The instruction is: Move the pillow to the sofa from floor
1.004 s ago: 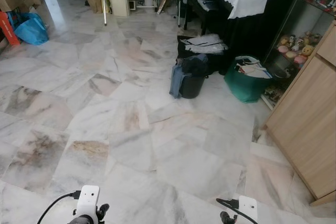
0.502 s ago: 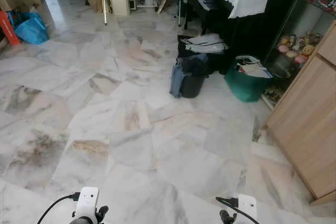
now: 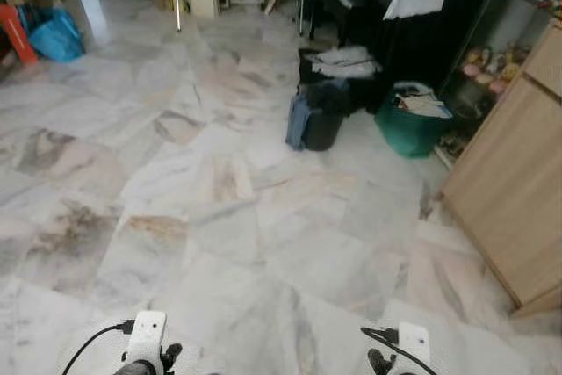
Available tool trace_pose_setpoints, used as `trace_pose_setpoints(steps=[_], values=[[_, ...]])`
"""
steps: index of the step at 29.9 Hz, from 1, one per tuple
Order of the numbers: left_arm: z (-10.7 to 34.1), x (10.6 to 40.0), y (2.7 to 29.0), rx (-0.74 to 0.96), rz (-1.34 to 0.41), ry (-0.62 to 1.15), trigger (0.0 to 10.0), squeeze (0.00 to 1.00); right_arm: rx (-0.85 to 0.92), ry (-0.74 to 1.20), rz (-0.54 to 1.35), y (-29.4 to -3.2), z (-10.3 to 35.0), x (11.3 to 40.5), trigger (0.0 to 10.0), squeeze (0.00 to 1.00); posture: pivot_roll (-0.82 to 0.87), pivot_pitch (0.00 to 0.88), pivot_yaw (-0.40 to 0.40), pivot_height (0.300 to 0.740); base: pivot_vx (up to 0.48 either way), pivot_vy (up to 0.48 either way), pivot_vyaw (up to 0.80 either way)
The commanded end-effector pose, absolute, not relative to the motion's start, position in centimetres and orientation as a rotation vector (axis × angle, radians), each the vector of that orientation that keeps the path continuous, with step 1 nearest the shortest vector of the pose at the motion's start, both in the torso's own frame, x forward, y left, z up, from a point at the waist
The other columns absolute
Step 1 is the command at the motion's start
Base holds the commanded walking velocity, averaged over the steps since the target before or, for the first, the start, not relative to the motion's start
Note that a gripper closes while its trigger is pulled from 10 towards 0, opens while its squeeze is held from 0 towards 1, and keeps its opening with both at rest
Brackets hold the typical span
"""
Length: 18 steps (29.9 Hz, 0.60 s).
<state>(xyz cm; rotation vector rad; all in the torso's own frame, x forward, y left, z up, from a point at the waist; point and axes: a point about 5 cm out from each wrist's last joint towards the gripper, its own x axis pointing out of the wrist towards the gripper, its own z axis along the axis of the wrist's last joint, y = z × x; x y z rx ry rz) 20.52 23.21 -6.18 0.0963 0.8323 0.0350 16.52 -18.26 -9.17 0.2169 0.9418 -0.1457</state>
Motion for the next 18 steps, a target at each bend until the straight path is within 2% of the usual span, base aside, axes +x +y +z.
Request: trace_pose_setpoints(steps=[1,12,18], values=[[-6.79,19.62,22.94,0.077,0.038,0.868,10.0,0.00,0.210,0.940,-0.153,-18.65,-9.01,16.86,10.0,0.00,0.09,0.000,-0.045,0.740,-0.371,0.000,0.00],[-6.83,19.50,23.08,0.083,0.041,0.875,10.0,0.00,0.177,0.938,-0.129,-18.56,-8.96,16.98,10.0,0.00,0.09,0.000,-0.043,0.740,-0.371,0.000,0.00],[-6.82,19.50,23.16,0.083,0.044,0.878,10.0,0.00,0.181,0.946,-0.124,-18.44,-9.04,16.84,10.0,0.00,0.09,0.000,-0.040,0.740,-0.371,0.000,0.80]])
